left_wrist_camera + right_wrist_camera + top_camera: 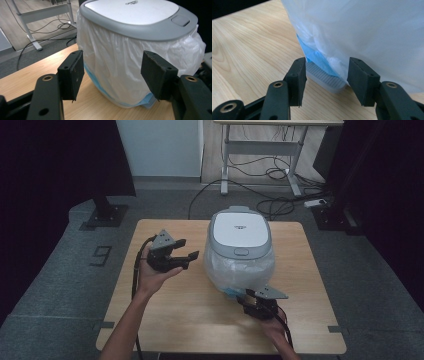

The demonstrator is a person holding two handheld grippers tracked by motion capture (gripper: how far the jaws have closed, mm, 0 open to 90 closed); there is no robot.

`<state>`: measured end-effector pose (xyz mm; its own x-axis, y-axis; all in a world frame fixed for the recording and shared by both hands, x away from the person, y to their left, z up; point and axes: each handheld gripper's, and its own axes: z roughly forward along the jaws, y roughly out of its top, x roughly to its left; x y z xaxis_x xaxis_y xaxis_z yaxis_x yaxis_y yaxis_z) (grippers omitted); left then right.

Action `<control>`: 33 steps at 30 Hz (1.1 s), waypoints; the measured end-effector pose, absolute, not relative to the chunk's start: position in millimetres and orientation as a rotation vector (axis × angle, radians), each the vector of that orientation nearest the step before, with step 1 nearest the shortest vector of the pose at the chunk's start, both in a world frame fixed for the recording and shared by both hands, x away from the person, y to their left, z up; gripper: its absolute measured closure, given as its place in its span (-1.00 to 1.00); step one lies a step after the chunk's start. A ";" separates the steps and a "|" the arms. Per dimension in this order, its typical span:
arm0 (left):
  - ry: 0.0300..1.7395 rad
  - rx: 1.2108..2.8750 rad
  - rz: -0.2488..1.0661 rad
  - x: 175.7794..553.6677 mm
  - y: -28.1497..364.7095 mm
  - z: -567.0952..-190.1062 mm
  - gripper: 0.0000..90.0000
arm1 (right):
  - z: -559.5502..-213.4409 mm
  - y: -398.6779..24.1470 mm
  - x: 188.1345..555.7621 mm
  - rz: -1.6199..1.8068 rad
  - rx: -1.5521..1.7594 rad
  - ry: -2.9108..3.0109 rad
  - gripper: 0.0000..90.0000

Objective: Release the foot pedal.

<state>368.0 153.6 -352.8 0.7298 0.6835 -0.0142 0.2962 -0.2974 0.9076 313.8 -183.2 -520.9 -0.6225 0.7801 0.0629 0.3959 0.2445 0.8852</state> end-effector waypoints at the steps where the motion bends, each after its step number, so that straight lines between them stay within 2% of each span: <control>1: 0.757 1.888 0.464 367.1 154.5 -352.9 -0.21 | -518.1 -185.9 312.9 1.349 1.079 2.129 0.06; 9: 0.770 1.886 0.462 357.9 163.9 -360.6 -0.22 | -510.8 -204.9 309.5 1.330 1.087 2.118 0.06; 24: 0.854 1.907 0.399 338.7 184.4 -421.9 -0.22 | -513.6 -257.1 301.3 1.324 1.172 2.039 0.06; 33: 0.879 1.919 0.369 332.8 187.5 -443.6 -0.22 | -513.8 -266.5 305.1 1.334 1.201 2.009 0.05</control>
<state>332.8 187.5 -443.6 0.6947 0.7112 -0.1075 0.4218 -0.2817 0.8618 305.1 -266.5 -513.8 -0.5236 0.8464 0.0968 0.4178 0.1561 0.8950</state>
